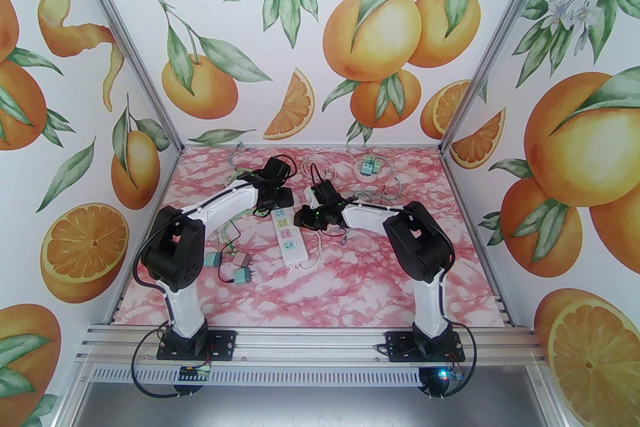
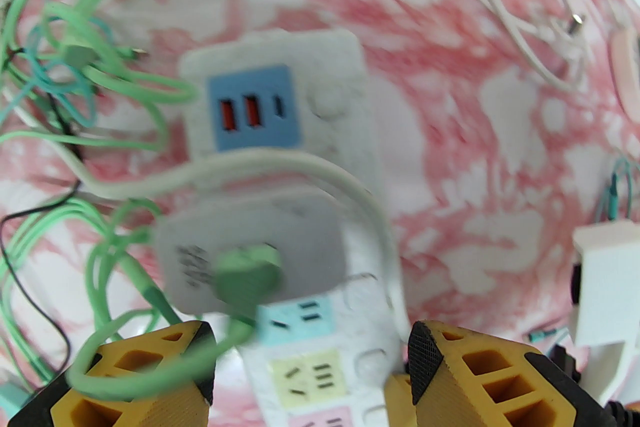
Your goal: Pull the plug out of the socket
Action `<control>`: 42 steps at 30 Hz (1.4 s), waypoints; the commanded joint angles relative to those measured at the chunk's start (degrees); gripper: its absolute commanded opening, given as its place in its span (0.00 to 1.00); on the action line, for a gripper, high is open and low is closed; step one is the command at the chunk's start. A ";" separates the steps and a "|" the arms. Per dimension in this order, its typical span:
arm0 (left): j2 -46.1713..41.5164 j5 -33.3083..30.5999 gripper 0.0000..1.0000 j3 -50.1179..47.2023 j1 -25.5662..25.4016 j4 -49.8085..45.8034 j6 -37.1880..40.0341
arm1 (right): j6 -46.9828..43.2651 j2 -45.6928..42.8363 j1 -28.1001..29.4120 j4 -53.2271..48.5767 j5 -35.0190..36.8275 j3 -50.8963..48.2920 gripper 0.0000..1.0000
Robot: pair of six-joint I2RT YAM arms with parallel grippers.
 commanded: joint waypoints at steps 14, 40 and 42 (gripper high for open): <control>7.14 -5.09 0.64 7.39 0.96 -1.62 1.44 | -0.98 1.91 0.96 -7.91 1.50 -2.68 0.22; 9.37 -1.79 0.39 7.23 -0.35 -1.14 7.15 | -4.56 1.75 -2.58 -12.59 -0.81 9.62 0.27; 9.23 -1.00 0.38 7.15 -0.59 -0.72 8.20 | -3.94 2.12 -3.18 -11.38 -1.14 9.77 0.27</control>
